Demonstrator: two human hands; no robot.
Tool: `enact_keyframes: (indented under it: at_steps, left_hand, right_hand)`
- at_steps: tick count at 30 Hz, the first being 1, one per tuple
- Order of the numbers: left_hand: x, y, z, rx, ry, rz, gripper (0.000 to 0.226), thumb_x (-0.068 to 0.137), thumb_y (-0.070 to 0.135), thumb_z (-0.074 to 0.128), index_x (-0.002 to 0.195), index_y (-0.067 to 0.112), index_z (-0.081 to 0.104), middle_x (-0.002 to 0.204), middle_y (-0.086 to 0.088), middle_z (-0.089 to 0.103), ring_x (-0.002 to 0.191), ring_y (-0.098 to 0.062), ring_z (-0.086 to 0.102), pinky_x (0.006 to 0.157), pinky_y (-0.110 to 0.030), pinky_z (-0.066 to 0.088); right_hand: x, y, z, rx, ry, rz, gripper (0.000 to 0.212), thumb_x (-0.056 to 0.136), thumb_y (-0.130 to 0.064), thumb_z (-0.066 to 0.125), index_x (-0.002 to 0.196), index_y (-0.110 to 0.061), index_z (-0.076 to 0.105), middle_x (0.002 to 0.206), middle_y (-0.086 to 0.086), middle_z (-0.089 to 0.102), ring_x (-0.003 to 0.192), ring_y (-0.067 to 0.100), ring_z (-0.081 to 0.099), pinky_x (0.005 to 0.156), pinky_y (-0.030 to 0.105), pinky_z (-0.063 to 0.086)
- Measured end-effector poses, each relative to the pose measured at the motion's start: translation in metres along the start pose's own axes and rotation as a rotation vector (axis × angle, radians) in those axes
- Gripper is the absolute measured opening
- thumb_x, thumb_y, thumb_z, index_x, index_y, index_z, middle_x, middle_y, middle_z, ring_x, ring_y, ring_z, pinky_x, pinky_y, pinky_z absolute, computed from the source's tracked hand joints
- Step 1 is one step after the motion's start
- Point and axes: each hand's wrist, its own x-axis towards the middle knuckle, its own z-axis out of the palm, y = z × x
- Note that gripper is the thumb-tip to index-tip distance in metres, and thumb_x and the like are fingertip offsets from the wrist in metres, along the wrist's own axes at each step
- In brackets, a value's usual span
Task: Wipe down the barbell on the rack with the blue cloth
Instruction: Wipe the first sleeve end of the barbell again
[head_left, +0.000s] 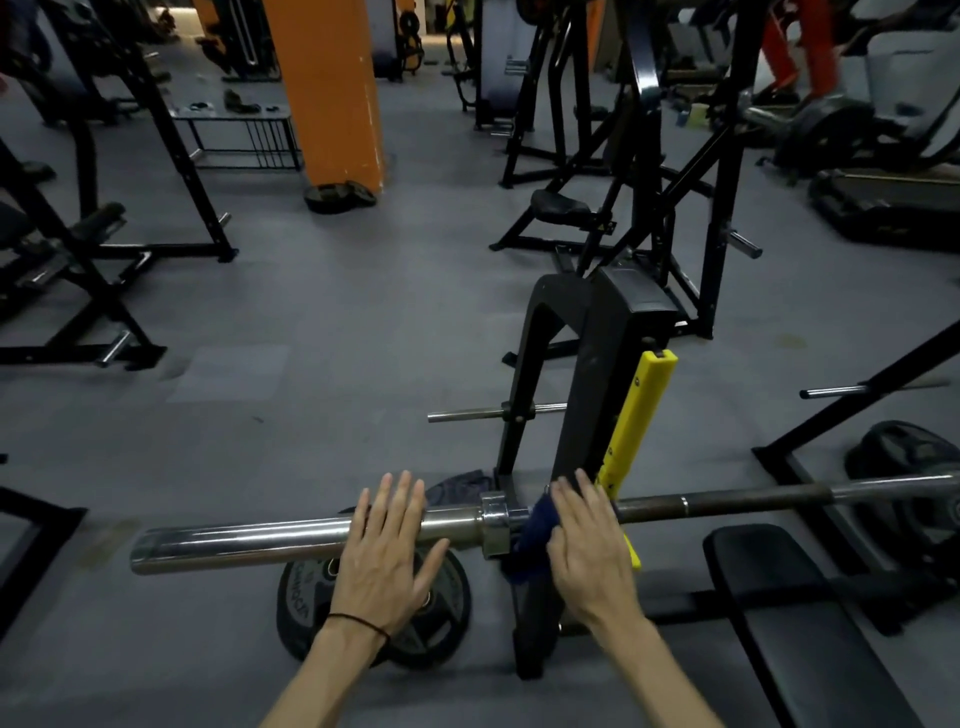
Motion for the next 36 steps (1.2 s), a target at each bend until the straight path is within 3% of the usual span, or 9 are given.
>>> enact_keyframes:
  at_steps: [4,9,15,20,24,27,29,32,36]
  left_hand:
    - [-0.002,0.003,-0.001,0.005,0.002,-0.019,0.077,0.104,0.061,0.018,0.154,0.006,0.037,0.161,-0.014,0.035,0.151,-0.032,0.028,0.121,-0.053,0.021]
    - [-0.002,-0.002,-0.001,-0.001,0.014,0.004,0.077,0.104,0.061,0.019,0.154,0.006,0.038,0.161,-0.014,0.035,0.151,-0.032,0.028,0.12,-0.053,0.021]
    - [-0.001,0.003,0.001,0.008,0.004,-0.025,0.076,0.102,0.059,0.029,0.155,0.006,0.037,0.162,-0.014,0.033,0.153,-0.031,0.024,0.121,-0.054,0.021]
    - [-0.006,-0.002,0.003,0.026,0.009,0.001,0.075,0.102,0.058,0.03,0.156,0.007,0.033,0.163,-0.014,0.03,0.153,-0.031,0.022,0.122,-0.053,0.02]
    - [-0.01,-0.001,0.003,0.037,0.007,-0.012,0.075,0.102,0.057,0.031,0.157,0.006,0.032,0.164,-0.015,0.028,0.154,-0.032,0.02,0.122,-0.054,0.022]
    - [-0.009,0.004,0.005,0.032,0.02,-0.035,0.078,0.099,0.057,0.036,0.156,0.004,0.033,0.164,-0.016,0.028,0.153,-0.033,0.021,0.121,-0.055,0.022]
    - [-0.01,0.002,0.006,0.046,0.026,-0.021,0.078,0.098,0.057,0.036,0.156,0.004,0.033,0.163,-0.016,0.028,0.153,-0.033,0.022,0.121,-0.055,0.021]
    - [-0.011,-0.001,0.007,0.062,0.02,-0.009,0.078,0.097,0.056,0.036,0.156,0.004,0.032,0.163,-0.016,0.029,0.153,-0.034,0.022,0.122,-0.054,0.02]
    - [-0.011,0.005,0.009,0.06,0.031,-0.025,0.08,0.095,0.054,0.039,0.156,0.003,0.032,0.163,-0.018,0.029,0.152,-0.034,0.023,0.122,-0.055,0.018]
  right_hand:
    - [-0.008,-0.056,0.015,0.146,0.002,0.217,0.062,0.095,-0.031,0.037,0.15,-0.003,0.045,0.16,0.009,0.038,0.154,0.022,0.023,0.126,0.043,0.006]
    - [-0.01,-0.023,0.0,0.021,-0.102,-0.024,0.06,0.103,-0.041,0.033,0.153,-0.009,0.044,0.162,0.003,0.034,0.152,0.02,0.03,0.126,0.042,0.012]
    - [-0.009,-0.069,0.007,0.153,-0.069,0.275,0.082,0.105,-0.065,0.015,0.153,-0.003,0.038,0.163,0.01,0.031,0.155,0.022,0.019,0.126,0.04,0.004]
    - [-0.014,-0.022,-0.01,0.01,-0.127,0.047,0.073,0.106,-0.06,0.02,0.152,-0.009,0.045,0.159,0.006,0.042,0.152,0.017,0.024,0.127,0.037,0.007]
    - [-0.011,-0.034,-0.007,0.092,-0.094,0.27,0.082,0.103,-0.067,0.01,0.156,-0.01,0.034,0.165,0.004,0.029,0.155,0.014,0.011,0.127,0.038,0.0]
    - [-0.015,-0.072,0.007,0.18,-0.19,0.162,0.082,0.102,-0.069,0.013,0.16,-0.012,0.025,0.168,-0.001,0.015,0.157,0.012,0.006,0.127,0.037,-0.004]
    - [-0.013,-0.047,-0.003,0.095,-0.194,0.053,0.075,0.105,-0.063,0.017,0.158,-0.012,0.033,0.166,-0.001,0.024,0.155,0.014,0.016,0.127,0.038,0.004]
    - [-0.018,-0.012,-0.015,0.026,-0.112,0.182,0.074,0.106,-0.062,0.013,0.157,-0.013,0.035,0.164,0.002,0.03,0.155,0.014,0.017,0.127,0.036,0.002]
    - [-0.022,-0.066,0.004,0.133,-0.17,0.217,0.083,0.103,-0.07,0.014,0.161,-0.01,0.02,0.169,0.003,0.011,0.157,0.014,0.003,0.127,0.037,-0.003]
